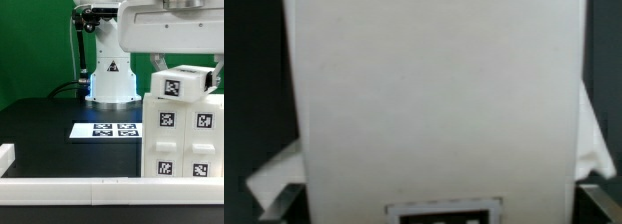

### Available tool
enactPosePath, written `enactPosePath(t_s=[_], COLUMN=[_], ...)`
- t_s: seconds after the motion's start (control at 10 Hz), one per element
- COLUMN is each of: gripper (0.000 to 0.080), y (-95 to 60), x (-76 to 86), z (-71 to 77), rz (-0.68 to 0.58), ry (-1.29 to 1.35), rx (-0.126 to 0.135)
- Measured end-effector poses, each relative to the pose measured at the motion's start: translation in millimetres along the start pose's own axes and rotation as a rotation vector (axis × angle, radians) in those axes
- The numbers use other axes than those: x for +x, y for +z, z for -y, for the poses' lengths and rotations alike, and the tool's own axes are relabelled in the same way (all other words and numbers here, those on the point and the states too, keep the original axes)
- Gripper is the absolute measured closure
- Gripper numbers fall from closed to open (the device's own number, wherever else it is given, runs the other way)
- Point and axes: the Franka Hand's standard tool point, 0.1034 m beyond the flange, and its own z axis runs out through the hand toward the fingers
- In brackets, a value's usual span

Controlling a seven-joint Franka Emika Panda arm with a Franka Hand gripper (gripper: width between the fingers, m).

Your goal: Assemble cabinet

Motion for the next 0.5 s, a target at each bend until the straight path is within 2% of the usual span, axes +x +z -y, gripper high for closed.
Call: enactPosePath(t_s=[0.1, 0.2, 0.5], gripper=[0.0252, 0.0252, 0.0252], y=[1.0, 1.8, 1.7], x=[-1.4, -3.3, -4.5], z=[-1.8, -3.8, -1.7], rz=[-0.02, -0.024, -0.016], ry=[0.144, 0.231, 0.408], rx=[0.051, 0.091, 0.095])
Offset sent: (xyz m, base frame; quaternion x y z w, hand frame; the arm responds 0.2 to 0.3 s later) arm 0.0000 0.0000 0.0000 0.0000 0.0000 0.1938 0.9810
